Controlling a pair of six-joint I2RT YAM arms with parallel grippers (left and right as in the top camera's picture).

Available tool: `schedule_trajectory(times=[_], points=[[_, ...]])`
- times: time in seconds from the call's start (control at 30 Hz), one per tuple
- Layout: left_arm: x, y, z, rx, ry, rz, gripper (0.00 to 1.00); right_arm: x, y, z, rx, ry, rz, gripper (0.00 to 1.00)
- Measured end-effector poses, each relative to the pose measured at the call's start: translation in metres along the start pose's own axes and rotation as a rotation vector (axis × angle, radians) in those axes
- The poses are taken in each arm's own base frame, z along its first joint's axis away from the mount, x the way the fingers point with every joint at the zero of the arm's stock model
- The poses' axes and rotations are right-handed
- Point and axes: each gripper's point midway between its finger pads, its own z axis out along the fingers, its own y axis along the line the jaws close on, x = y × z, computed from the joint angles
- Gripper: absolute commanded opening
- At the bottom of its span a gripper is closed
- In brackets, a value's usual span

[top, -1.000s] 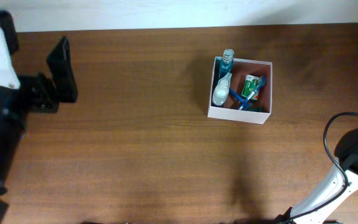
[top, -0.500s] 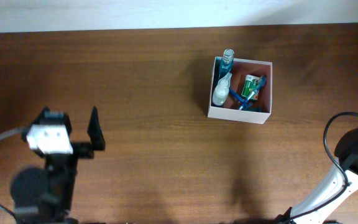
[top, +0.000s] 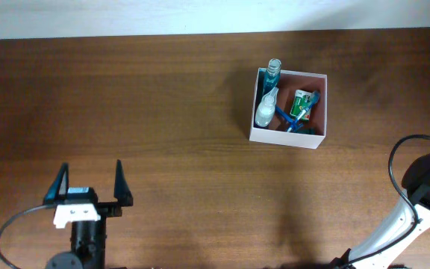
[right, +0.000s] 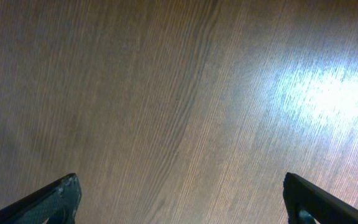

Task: Pack container

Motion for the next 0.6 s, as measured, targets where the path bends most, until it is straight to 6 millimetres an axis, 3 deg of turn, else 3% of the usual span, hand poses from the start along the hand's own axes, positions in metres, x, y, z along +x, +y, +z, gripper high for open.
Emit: schedule_trajectory(times=[0.23, 0.6], points=[[-0.002, 0.005, -0.002, -0.03, -0.076, 0.0, 0.99, 0.0, 0.0, 0.0, 0.0, 0.0, 0.0, 0.99], [0.014, 0.005, 0.005, -0.035, -0.098, 0.0, 0.99, 0.0, 0.0, 0.0, 0.0, 0.0, 0.0, 0.99]])
